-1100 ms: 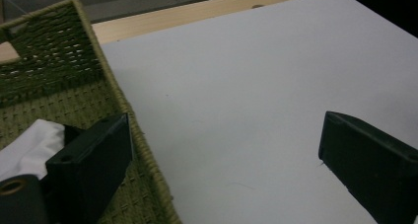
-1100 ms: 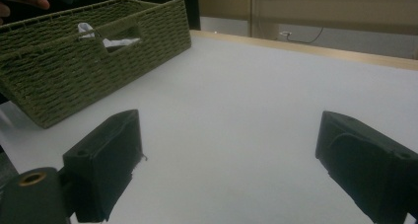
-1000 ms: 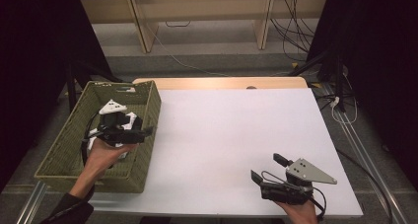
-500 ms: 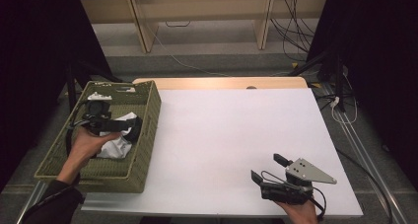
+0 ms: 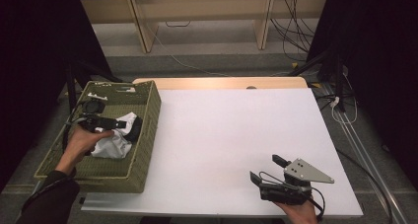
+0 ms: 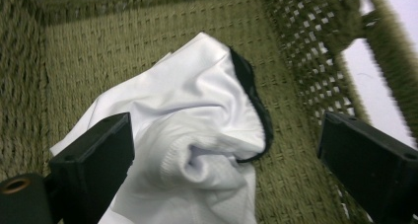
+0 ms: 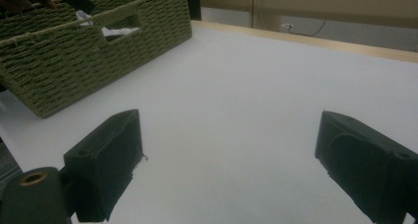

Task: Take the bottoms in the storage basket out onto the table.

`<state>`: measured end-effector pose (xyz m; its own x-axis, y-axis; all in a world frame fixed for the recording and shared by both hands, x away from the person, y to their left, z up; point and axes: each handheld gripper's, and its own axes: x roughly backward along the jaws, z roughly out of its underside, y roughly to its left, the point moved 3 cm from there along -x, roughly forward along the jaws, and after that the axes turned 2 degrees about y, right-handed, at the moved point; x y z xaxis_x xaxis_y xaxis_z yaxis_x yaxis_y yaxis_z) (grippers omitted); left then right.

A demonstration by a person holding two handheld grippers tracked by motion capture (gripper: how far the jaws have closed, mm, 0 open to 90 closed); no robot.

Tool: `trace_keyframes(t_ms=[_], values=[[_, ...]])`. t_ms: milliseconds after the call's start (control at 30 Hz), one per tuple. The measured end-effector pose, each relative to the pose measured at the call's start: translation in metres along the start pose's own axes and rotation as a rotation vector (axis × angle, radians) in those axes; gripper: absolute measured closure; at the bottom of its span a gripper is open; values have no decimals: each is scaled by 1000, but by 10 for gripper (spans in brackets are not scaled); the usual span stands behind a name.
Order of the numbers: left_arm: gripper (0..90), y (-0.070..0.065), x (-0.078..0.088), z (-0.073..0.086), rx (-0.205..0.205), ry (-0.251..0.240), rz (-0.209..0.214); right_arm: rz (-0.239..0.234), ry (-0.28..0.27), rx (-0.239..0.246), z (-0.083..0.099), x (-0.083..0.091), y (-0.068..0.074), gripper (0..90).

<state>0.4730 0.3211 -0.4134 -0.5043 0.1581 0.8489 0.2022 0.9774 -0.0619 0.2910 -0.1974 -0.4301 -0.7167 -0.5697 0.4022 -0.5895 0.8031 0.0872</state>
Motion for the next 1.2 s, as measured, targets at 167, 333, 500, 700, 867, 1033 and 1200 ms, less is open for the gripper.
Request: trace_keyframes(t_ms=[167,333,500,700,867,1033,1200], values=[[71,5,-12,0,20,57,10,-1,8,-2,0,-1,0,116],[78,12,-25,-2,67,93,3,-2,11,4,1,-1,0,118],[78,16,-36,-2,104,127,3,-4,16,6,1,-2,0,118],[78,19,-49,2,124,201,-12,-11,23,8,2,-2,1,118],[65,27,-59,9,162,246,10,-15,25,12,2,-3,2,120],[65,30,-63,13,189,274,46,-27,29,6,3,-3,3,120],[177,35,-61,18,217,302,118,-28,36,9,3,-3,4,122]])
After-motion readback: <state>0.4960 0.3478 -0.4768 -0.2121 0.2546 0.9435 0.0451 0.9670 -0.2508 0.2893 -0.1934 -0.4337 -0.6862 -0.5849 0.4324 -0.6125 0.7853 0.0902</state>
